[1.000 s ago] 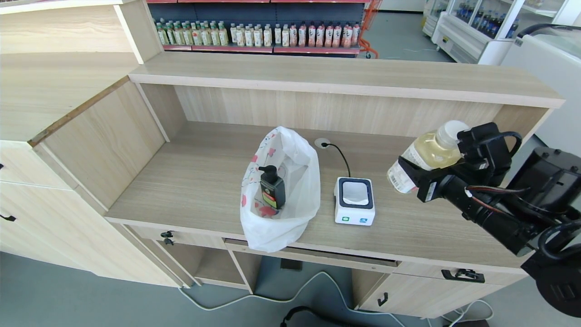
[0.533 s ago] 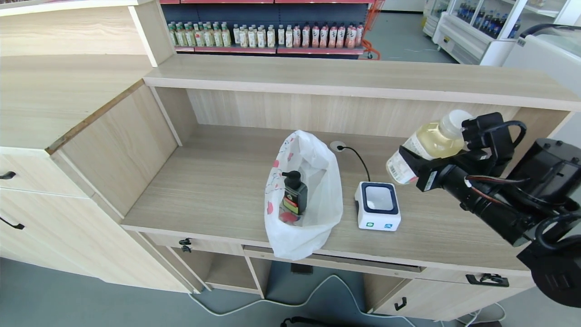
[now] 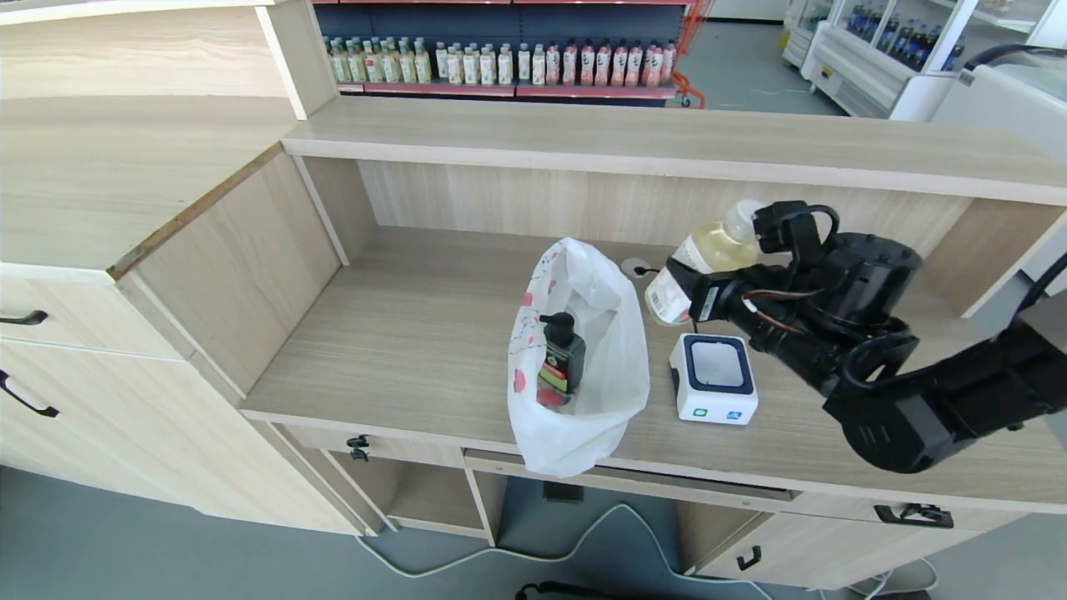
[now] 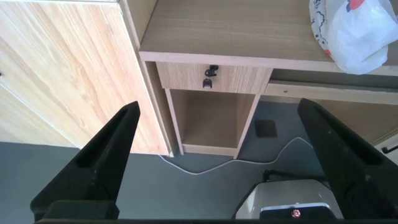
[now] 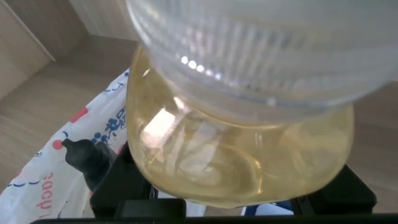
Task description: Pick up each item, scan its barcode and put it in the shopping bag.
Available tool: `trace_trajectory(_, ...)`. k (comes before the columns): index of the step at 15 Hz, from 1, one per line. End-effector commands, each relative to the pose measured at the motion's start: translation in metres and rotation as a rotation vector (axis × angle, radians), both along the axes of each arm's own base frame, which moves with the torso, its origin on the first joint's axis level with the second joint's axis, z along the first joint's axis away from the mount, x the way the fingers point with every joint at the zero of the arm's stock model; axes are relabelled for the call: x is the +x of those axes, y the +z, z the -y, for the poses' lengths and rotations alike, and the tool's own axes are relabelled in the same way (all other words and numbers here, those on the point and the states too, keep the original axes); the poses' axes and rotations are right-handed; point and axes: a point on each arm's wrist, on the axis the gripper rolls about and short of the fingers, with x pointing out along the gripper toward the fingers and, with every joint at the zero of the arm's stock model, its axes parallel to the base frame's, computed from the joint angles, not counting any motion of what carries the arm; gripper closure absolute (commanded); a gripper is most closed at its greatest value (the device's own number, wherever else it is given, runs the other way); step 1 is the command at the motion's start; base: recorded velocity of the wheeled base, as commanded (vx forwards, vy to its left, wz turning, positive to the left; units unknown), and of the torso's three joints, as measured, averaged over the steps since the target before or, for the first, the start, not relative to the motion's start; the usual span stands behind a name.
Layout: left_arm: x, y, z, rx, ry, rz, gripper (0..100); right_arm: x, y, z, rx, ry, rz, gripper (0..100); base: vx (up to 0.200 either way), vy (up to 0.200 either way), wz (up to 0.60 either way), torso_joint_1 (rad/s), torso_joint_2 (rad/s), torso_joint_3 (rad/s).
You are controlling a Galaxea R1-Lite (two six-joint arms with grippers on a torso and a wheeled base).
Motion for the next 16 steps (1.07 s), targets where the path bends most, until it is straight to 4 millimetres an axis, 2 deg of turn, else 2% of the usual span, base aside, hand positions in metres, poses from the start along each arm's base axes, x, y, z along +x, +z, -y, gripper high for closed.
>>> trace_trajectory(1, 0.000, 0.000, 0.000, 0.001, 0.000, 0.000, 0, 0.021, -0.022, -0.021, 0.016, 0.034, -0.068, 100, 0.000, 0.000, 0.00, 0.000, 0.00, 0.000)
trace_trajectory(6, 0.000, 0.000, 0.000, 0.002, 0.000, 0.000, 0, 0.047, -0.040, -0.035, 0.012, 0.063, -0.088, 100, 0.000, 0.000, 0.00, 0.000, 0.00, 0.000)
trace_trajectory(13, 0.000, 0.000, 0.000, 0.001, 0.000, 0.000, 0, 0.057, -0.054, -0.043, -0.008, 0.135, -0.097, 100, 0.000, 0.000, 0.00, 0.000, 0.00, 0.000)
trace_trajectory(16, 0.000, 0.000, 0.000, 0.001, 0.002, 0.000, 0, 0.064, -0.066, -0.045, -0.043, 0.139, -0.095, 100, 0.000, 0.000, 0.00, 0.000, 0.00, 0.000)
